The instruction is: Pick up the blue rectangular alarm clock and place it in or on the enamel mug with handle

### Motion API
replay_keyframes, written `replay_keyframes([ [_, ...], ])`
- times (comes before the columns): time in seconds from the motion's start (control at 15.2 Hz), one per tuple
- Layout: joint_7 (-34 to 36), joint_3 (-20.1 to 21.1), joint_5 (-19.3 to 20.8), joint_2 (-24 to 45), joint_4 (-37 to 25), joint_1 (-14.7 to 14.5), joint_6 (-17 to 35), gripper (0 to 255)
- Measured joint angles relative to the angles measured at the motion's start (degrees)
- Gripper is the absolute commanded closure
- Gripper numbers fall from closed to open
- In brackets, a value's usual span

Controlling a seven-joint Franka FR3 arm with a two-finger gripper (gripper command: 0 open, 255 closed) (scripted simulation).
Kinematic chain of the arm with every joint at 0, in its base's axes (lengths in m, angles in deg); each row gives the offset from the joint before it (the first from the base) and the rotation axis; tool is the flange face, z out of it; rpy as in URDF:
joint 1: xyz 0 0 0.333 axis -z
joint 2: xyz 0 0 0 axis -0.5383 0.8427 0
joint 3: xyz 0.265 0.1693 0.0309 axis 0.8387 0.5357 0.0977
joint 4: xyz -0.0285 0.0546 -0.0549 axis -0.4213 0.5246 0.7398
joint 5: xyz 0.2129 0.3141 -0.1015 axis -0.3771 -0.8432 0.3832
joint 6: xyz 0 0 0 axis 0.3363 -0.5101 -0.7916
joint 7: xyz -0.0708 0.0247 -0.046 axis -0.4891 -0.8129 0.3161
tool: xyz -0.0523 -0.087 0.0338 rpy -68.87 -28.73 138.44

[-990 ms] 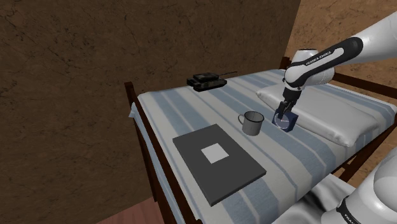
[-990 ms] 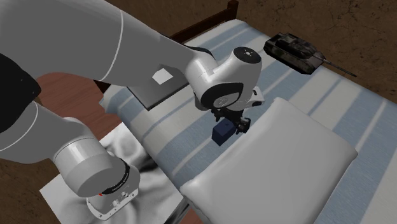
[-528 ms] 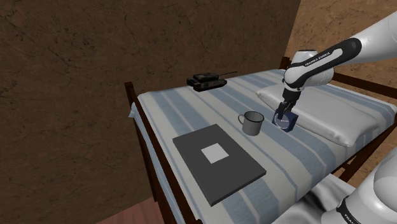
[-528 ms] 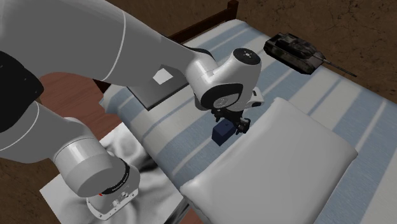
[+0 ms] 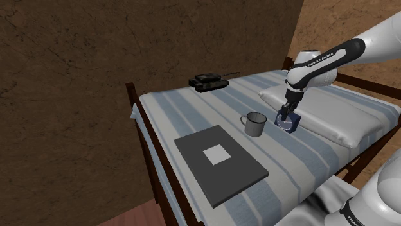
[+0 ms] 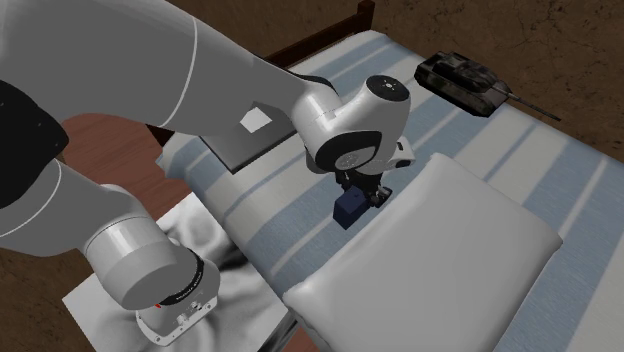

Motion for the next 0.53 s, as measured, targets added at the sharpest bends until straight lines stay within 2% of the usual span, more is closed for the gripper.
replay_keyframes([
  [0.2,0.1,0.0,0.1,-0.2,-0.1,0.0,-0.4,255],
  [0.53,0.6,0.3,0.9,-2.2,-1.9,0.1,-4.0,255],
])
